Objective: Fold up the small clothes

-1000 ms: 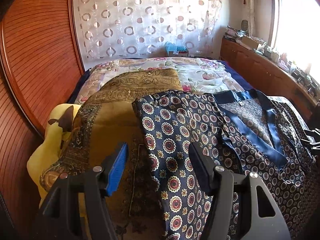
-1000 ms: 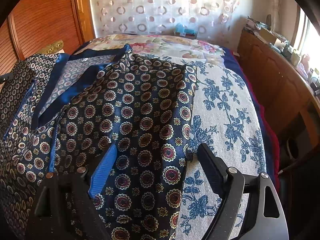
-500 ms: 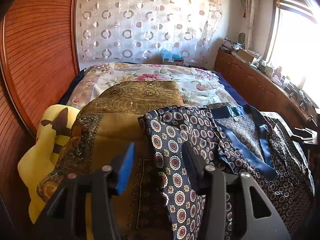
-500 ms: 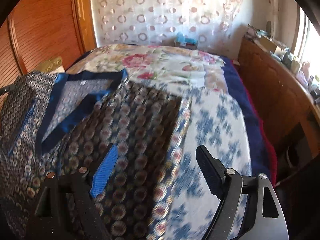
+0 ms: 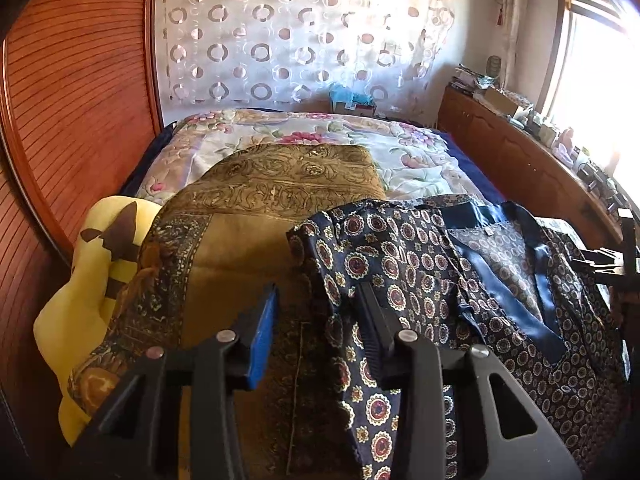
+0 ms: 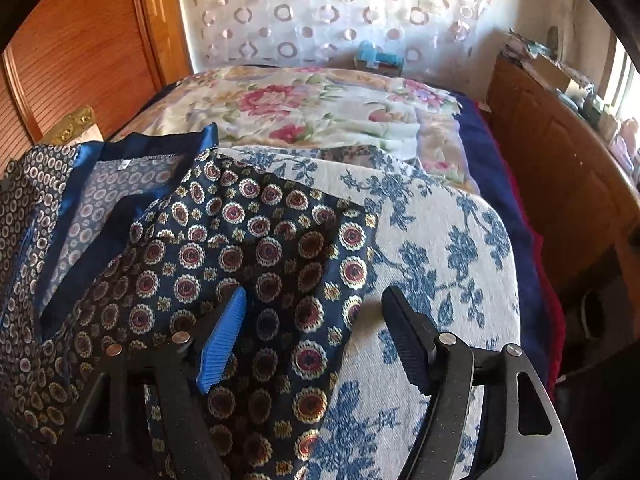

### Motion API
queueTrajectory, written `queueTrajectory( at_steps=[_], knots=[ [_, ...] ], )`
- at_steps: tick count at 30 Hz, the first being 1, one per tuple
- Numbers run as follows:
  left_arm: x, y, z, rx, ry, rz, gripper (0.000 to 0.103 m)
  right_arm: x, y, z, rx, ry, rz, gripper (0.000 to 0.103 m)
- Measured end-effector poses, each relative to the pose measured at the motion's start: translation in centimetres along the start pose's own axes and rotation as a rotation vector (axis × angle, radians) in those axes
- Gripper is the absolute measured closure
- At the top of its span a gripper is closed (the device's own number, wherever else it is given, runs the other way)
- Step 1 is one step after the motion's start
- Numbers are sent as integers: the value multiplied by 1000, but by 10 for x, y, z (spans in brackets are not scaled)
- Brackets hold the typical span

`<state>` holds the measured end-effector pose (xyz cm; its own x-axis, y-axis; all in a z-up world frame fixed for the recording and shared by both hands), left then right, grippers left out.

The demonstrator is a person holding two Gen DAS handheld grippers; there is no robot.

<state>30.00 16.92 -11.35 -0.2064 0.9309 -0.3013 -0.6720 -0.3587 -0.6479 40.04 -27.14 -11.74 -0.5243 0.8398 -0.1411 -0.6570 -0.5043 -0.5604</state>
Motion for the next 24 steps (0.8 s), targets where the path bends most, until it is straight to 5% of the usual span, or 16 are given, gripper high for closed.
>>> queueTrajectory(
  at_steps=[7, 10, 12, 15, 24],
  knots=[
    [-4, 0, 0, -3, 13, -12, 66, 6, -5, -3, -3, 15, 27, 33],
    [-10, 1, 1, -6, 35, -32, 87, 6, -4, -3, -11, 11, 24, 36],
    [-15, 0, 5, -22, 44, -41, 101, 7, -6, -2, -16, 2, 31, 59],
    [-26, -4, 20, -62, 80, -51, 103, 10, -10, 0, -13, -17, 42, 95],
    [-55, 5, 75, -146, 162, -92, 103, 20, -29, 54, -153, 53, 64, 102]
  ],
)
Point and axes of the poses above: each gripper's, at about its wrist camera, not at the fingertips, and z roughly against the way its jaws point, x to its left, y to its underside, the point moved 9 cm from there along -z, roughly the way its jaws point, and after that the axes turned 15 degrees about z, right-handed, at the moved point
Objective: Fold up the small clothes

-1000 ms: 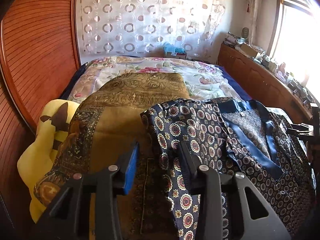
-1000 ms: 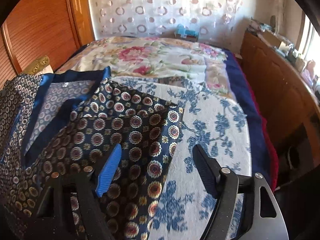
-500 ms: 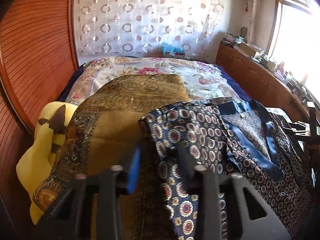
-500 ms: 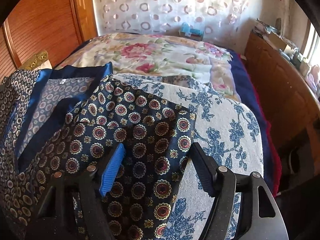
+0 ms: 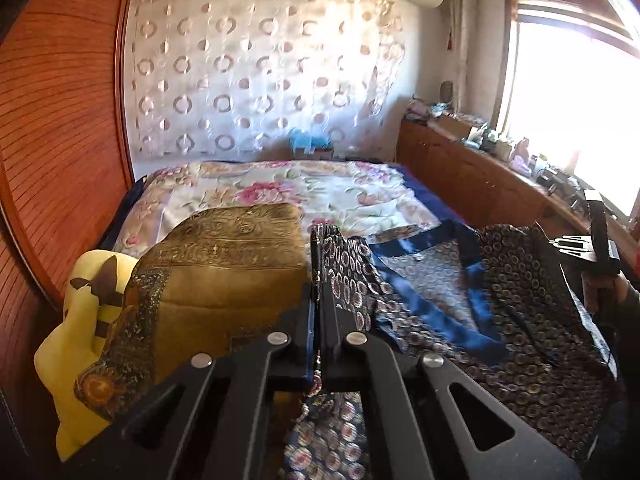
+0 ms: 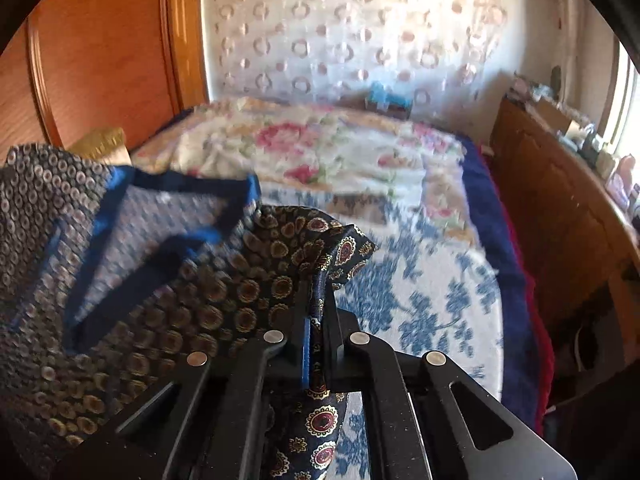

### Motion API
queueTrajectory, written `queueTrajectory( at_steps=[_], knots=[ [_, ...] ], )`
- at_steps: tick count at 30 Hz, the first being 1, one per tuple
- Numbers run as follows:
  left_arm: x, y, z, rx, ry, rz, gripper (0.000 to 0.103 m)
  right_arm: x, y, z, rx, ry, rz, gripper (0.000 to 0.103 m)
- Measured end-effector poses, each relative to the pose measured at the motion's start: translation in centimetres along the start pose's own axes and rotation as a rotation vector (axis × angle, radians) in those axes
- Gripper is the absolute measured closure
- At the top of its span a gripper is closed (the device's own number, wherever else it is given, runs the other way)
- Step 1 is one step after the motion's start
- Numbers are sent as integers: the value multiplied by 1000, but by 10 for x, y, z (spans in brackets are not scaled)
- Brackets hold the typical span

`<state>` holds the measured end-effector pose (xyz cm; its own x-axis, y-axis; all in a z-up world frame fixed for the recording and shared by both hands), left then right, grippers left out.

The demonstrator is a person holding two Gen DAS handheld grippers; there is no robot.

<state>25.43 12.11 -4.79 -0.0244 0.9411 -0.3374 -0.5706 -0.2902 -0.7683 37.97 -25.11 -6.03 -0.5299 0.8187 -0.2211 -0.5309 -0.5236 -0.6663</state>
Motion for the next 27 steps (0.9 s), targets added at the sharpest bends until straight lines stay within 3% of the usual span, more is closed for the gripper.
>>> queueTrajectory(
  at_steps=[7, 14, 21, 27],
  knots=[
    [-9, 21, 45, -55, 45, 10, 103, 5, -5, 64, -112, 60, 1, 102],
    [6, 55, 93, -95, 42, 35, 103, 20, 16, 125, -181, 82, -26, 103],
    [30, 102, 150, -118, 23, 80, 103, 44, 65, 185, -203, 93, -68, 103],
    [46, 140, 174, -88, -21, 93, 103, 70, 112, 229, -184, 66, -89, 103]
  ],
)
Point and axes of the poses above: each gripper's, at about its wrist camera, not at the fingertips, and z roughly against the way its jaws point, x to its left, y to its underside, the point moved 9 cm from there along -z, roughly the way its jaws point, and after that the axes turned 15 degrees about z, right-handed, at the moved point
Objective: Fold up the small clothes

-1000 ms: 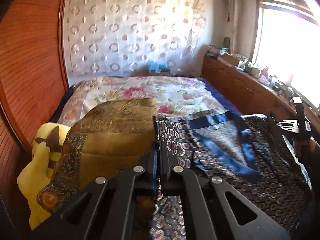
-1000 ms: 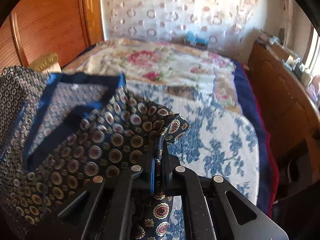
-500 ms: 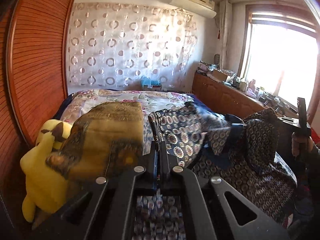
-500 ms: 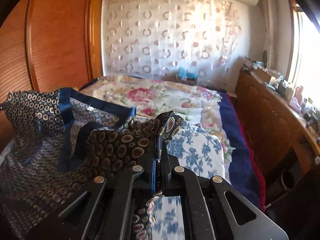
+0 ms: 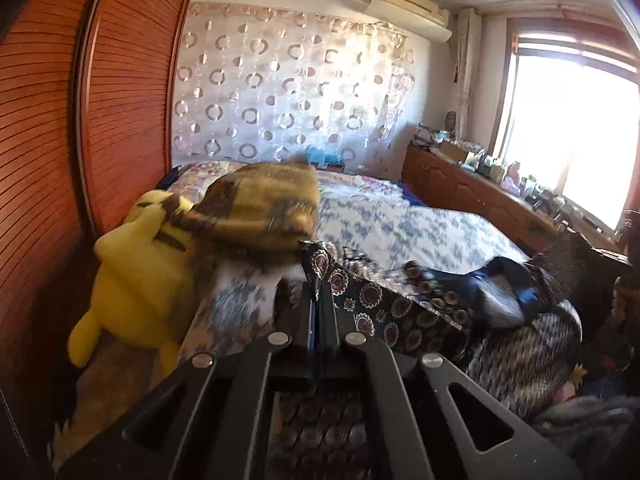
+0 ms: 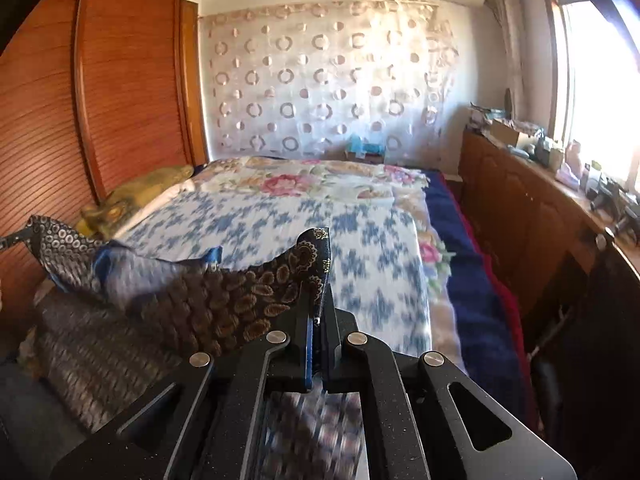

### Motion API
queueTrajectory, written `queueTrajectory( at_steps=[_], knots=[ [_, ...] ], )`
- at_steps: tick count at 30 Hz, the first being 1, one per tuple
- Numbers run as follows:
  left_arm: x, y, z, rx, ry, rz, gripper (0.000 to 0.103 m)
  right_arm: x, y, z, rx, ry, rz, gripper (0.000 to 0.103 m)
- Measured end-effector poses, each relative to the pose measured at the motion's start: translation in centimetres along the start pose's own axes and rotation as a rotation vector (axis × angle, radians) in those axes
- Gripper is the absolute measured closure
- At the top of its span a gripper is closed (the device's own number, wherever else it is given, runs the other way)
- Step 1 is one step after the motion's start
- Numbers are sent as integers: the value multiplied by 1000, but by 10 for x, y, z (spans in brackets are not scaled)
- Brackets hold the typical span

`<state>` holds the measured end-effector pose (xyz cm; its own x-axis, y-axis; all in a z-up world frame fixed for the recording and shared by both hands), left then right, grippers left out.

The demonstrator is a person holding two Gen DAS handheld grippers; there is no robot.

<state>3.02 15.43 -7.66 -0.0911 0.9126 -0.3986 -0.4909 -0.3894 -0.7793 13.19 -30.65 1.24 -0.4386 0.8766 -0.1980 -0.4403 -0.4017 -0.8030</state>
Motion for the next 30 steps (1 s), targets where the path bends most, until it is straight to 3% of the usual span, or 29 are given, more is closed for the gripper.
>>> queueTrajectory(
  at_steps=[6, 11, 13, 15, 16, 19, 24, 30],
  knots=[
    [22, 19, -8, 64, -52, 36, 102, 13, 52, 14, 114, -76, -27, 103],
    [23, 12, 2, 47, -41, 25, 82, 15, 80, 5, 181, -66, -18, 101],
    [20, 3, 7, 29, -28, 21, 75, 12, 74, 8, 167, -60, -8, 93],
    [20, -5, 9, 22, -31, 11, 67, 10, 67, 14, 138, -59, 0, 60],
    [19, -8, 6, 27, -33, 3, 66, 8, 61, 17, 116, -64, 0, 55],
    [17, -14, -10, 62, -24, -16, 61, 1, 48, 16, 94, -43, 7, 53],
    [13, -14, -53, 144, -1, -40, 60, -15, 37, -5, 95, -25, 3, 44],
    [21, -8, -99, 243, -58, -63, 60, -37, 45, -53, 169, -19, -13, 42]
  ],
)
Point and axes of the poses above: each gripper's, at about its wrist camera, not at the fingertips, and z roughly against the way its jaws point, x to its left, y to its underside, the point moved 9 cm from there along -z, roughly the way its jaws point, and after that the axes turned 15 degrees about z, right-handed, at the moved point
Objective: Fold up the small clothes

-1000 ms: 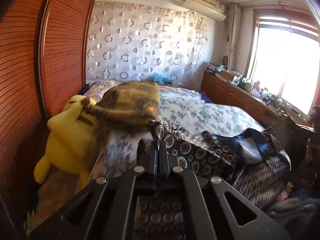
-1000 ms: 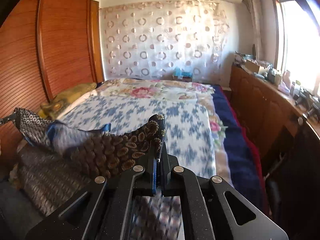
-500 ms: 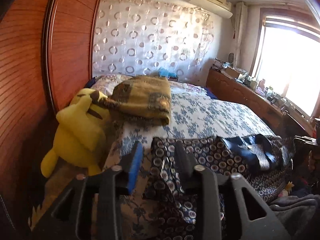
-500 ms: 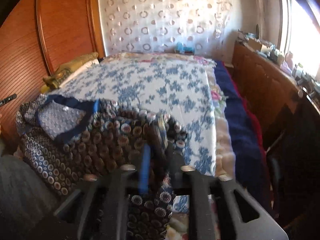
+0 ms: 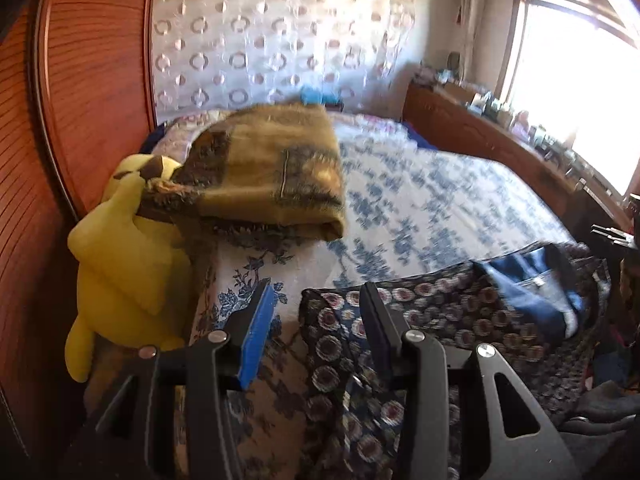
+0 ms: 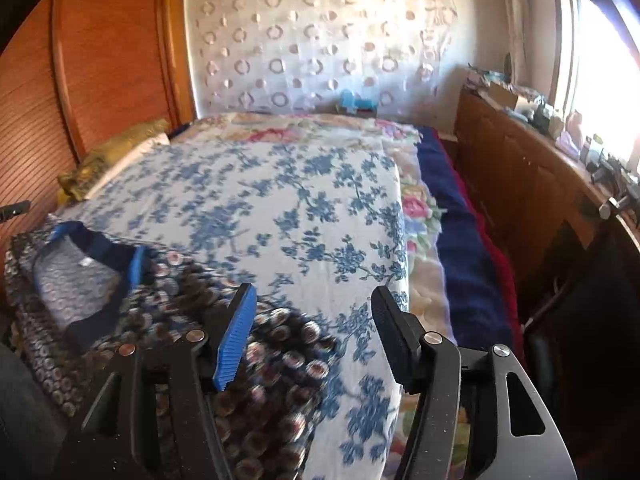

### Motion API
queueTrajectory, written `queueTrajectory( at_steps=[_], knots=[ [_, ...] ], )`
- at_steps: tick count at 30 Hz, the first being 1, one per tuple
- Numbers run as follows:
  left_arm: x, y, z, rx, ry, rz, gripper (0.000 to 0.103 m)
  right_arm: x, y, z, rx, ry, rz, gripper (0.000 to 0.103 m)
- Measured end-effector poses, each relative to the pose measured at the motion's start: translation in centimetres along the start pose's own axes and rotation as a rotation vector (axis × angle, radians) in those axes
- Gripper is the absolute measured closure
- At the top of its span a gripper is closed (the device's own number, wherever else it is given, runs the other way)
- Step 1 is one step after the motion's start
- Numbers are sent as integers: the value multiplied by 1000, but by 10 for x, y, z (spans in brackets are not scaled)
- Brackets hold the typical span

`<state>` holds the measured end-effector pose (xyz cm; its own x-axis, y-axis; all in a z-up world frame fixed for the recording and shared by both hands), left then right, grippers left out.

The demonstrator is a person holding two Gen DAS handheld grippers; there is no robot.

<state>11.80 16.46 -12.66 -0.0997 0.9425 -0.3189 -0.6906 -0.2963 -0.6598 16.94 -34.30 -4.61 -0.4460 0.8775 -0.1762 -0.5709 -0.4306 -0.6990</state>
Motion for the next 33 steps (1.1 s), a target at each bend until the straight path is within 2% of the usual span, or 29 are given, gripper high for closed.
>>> queueTrajectory(
  at_steps=[6, 8, 10, 12, 16, 22, 29, 33],
  knots=[
    [4, 7, -26, 70, -22, -13, 60, 10, 8, -31, 39, -81, -34, 42],
    [6, 12, -35, 103, -39, -2, 60, 19, 7, -34, 42, -107, -28, 38],
    [9, 17, -44, 138, -60, 7, 60, 26, 5, -35, 42, -115, -18, 29],
    [10, 24, -49, 151, -73, 1, 60, 32, 4, -38, 47, -115, 0, 27],
    [11, 27, -47, 148, -70, 9, 60, 35, 8, -46, 92, -101, 25, 27],
    [3, 32, -45, 148, -62, -29, 60, 31, 23, -58, 152, -117, -8, 27],
    [-3, 33, -43, 142, -43, -28, 68, 39, 27, -60, 181, -122, 20, 27],
    [-6, 31, -44, 148, -30, -23, 74, 40, 27, -61, 185, -118, 33, 32]
  ],
)
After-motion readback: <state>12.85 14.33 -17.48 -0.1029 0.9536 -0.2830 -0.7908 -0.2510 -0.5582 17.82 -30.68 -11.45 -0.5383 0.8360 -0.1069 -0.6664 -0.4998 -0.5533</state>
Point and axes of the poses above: each gripper's, at about its wrist camera, not at the fingertips, and z roughly against the way its jaws point, x to its left, y to its underside, the point moved 9 cm from there along -z, roughly the way its jaws point, and after that the axes turned 15 degrees about z, right-handed, at the moved point
